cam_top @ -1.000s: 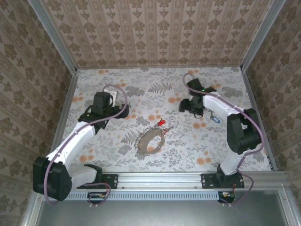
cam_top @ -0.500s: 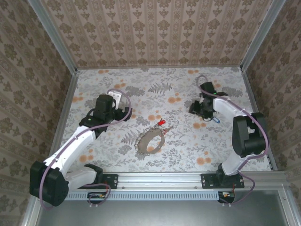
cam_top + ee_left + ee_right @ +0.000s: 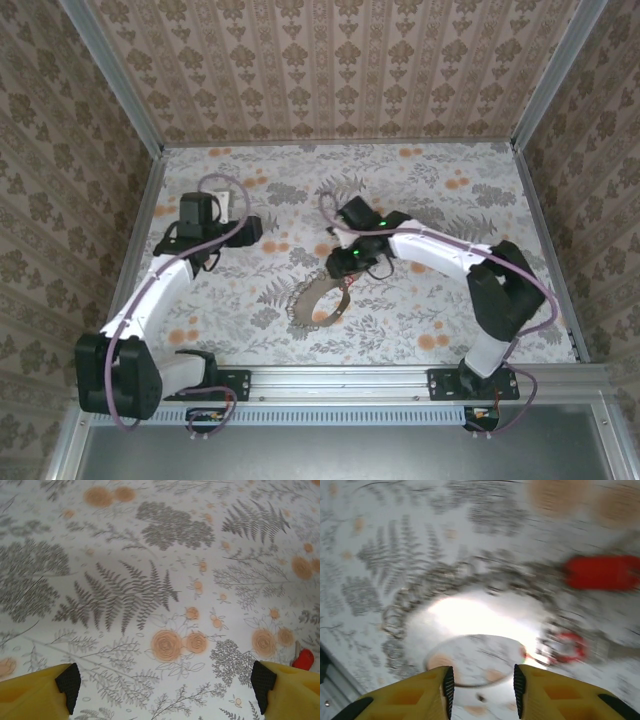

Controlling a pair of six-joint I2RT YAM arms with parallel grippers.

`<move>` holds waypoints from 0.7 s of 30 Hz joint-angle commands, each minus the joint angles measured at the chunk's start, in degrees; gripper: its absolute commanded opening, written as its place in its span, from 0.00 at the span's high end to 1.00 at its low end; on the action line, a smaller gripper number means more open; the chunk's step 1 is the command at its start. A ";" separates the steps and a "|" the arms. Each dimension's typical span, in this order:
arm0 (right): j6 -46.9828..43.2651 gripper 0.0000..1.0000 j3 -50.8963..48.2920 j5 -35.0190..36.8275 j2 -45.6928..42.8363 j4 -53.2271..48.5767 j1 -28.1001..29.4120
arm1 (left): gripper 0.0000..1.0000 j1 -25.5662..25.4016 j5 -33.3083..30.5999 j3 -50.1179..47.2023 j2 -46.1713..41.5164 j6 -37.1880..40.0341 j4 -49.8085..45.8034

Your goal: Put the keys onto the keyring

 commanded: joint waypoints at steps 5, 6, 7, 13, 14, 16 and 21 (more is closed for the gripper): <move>7.99 0.69 12.00 7.13 10.64 -6.09 6.31 | 0.10 6.45 1.84 -1.94 -2.52 -7.72 -3.30; 8.09 0.69 13.61 8.00 12.31 -7.45 6.67 | 0.10 7.19 2.07 -2.15 -2.36 -8.53 -2.89; 8.38 0.70 14.93 8.83 13.76 -8.80 6.87 | 0.10 7.66 2.58 -2.07 -2.07 -9.05 -2.56; 9.08 0.74 20.56 11.14 19.79 -13.06 6.91 | 0.11 8.26 3.07 -0.42 0.35 -9.12 -3.63; 9.19 0.75 21.37 11.72 20.45 -13.62 6.81 | 0.11 8.29 2.74 -0.23 0.32 -8.96 -3.96; 9.33 0.76 23.17 13.03 21.76 -14.91 6.82 | 0.11 8.35 2.41 -0.11 0.29 -8.87 -4.04; 9.68 0.78 27.99 14.24 25.46 -17.40 6.87 | 0.11 8.36 2.97 -0.67 0.28 -9.69 -3.33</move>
